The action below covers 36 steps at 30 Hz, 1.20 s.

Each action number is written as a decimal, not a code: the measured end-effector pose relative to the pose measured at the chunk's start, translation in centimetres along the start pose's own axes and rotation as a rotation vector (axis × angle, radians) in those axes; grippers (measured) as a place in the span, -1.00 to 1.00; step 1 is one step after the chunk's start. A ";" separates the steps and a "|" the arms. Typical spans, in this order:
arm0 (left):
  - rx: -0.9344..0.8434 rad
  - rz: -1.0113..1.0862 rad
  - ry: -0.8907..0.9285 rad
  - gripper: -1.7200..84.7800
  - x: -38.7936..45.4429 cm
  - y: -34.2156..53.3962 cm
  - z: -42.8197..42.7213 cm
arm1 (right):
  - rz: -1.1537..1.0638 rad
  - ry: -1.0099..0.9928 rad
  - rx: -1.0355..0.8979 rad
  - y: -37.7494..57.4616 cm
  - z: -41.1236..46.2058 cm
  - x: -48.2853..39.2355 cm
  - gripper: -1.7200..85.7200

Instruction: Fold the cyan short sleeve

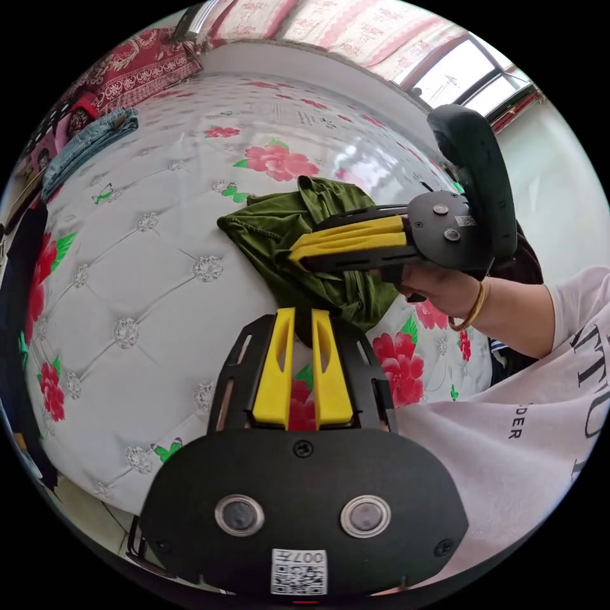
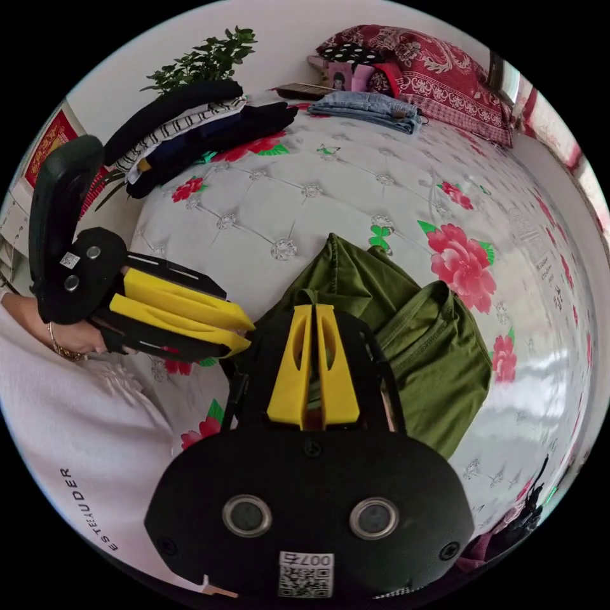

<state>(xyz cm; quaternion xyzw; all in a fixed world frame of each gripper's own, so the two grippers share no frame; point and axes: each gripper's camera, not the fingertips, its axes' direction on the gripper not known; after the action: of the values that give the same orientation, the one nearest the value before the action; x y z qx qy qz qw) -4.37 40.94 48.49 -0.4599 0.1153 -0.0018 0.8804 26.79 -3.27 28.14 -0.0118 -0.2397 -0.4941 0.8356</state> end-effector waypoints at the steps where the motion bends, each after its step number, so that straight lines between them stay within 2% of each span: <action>1: -0.004 0.007 -0.005 -0.85 0.1 0.2 -0.1 | 0.012 -0.016 0.037 0.4 -0.9 1.0 -0.96; 7: -0.030 0.019 -0.004 -0.85 0.3 1.1 -0.2 | 0.144 -0.092 0.152 2.8 -4.8 8.4 -0.97; 11: -0.037 0.028 0.000 -0.85 0.6 1.5 -0.5 | 0.211 -0.095 0.095 5.1 -3.0 12.8 -0.97; 14: -0.032 0.032 0.002 -0.86 0.8 1.6 -1.1 | 0.231 -0.132 0.041 5.6 -0.8 14.1 -0.97; 25: 0.052 0.095 0.010 -0.86 1.4 0.0 -4.2 | 0.251 -0.186 0.129 5.9 -3.8 16.2 -0.96; 28: 0.059 0.041 0.039 -0.86 0.6 0.1 -4.2 | 0.216 -0.254 0.097 5.2 -3.0 15.1 -0.97; 32: 0.084 -0.028 0.031 -0.86 -0.5 1.5 -5.2 | 0.066 -0.327 0.188 3.6 -4.8 10.1 -0.97; 36: 0.068 -0.114 0.014 -0.87 -2.5 3.8 -5.8 | -0.051 -0.389 0.186 2.7 -4.8 5.4 -0.96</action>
<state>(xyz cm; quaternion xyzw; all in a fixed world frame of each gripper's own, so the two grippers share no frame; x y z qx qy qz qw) -8.37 38.66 42.71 -0.4353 0.0950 -0.0591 0.8933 33.10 -7.56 26.71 -0.0236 -0.4414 -0.4791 0.7584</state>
